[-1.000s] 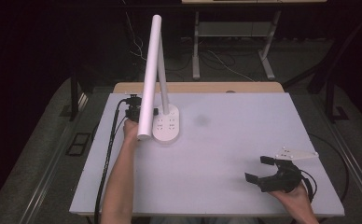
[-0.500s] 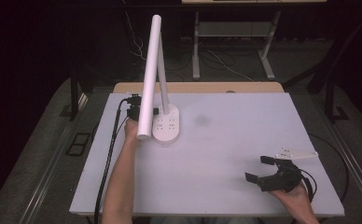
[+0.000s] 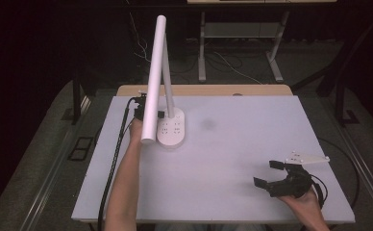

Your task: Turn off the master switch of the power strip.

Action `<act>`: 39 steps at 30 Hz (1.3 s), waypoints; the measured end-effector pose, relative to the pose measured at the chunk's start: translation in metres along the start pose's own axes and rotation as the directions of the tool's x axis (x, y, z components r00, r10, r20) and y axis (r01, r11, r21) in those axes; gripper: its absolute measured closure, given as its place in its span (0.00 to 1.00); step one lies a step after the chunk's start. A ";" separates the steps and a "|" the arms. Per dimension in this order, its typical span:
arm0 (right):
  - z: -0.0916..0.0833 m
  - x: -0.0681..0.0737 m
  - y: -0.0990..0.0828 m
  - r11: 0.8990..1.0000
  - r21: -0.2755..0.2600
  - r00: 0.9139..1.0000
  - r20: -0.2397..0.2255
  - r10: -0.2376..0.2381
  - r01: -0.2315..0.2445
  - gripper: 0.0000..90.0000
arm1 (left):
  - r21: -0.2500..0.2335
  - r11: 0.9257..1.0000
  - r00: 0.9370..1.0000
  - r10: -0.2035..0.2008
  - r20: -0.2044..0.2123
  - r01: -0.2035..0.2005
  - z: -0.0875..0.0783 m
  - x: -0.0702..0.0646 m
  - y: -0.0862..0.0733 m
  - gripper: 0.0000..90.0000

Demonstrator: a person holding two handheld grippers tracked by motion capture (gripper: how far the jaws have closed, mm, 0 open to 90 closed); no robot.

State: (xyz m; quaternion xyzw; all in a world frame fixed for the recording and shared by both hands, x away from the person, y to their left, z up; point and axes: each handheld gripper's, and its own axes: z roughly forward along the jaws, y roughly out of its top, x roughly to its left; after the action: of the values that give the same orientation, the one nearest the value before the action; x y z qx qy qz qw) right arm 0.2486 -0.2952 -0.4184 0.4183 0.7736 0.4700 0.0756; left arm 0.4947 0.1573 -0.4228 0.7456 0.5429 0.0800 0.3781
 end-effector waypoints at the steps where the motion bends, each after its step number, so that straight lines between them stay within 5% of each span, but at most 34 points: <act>1: 0.000 0.000 0.000 1.000 0.000 1.000 0.000 0.002 -0.002 0.00 | -0.003 1.000 1.000 -0.011 -0.006 0.011 0.000 -0.001 0.001 1.00; 6: -0.002 -0.001 0.000 1.000 -0.010 1.000 0.003 0.008 -0.008 0.00 | -0.040 0.997 0.997 -0.057 0.057 0.059 -0.002 0.007 -0.003 1.00; 14: -0.007 -0.003 0.000 0.999 -0.030 1.000 0.009 0.020 -0.020 0.00 | -0.113 0.986 0.989 -0.111 0.096 0.122 -0.013 0.015 -0.017 1.00; 18: -0.007 -0.003 0.000 0.999 -0.025 1.000 0.009 0.021 -0.020 0.00 | -0.166 0.980 0.989 -0.088 0.115 0.106 -0.024 0.016 -0.024 0.99; 20: -0.006 -0.003 0.000 0.999 -0.027 1.000 0.009 0.018 -0.018 0.00 | -0.191 0.976 0.989 -0.080 0.128 0.104 -0.029 0.016 -0.027 0.88; 27: -0.006 -0.002 0.000 0.999 -0.032 1.000 0.012 0.016 -0.016 0.00 | -0.238 0.964 0.985 -0.081 0.150 0.115 -0.047 0.020 -0.038 0.81; 39: -0.006 -0.003 0.000 0.999 -0.034 1.000 0.011 0.017 -0.016 0.00 | -0.252 0.961 0.983 -0.073 0.169 0.115 -0.073 0.020 -0.050 0.51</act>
State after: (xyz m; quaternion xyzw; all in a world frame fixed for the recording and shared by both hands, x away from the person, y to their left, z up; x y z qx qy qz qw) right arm 0.2474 -0.3011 -0.4157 0.4259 0.7617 0.4812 0.0831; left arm 0.4266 0.2160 -0.4095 0.6668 0.5308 0.0733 0.5180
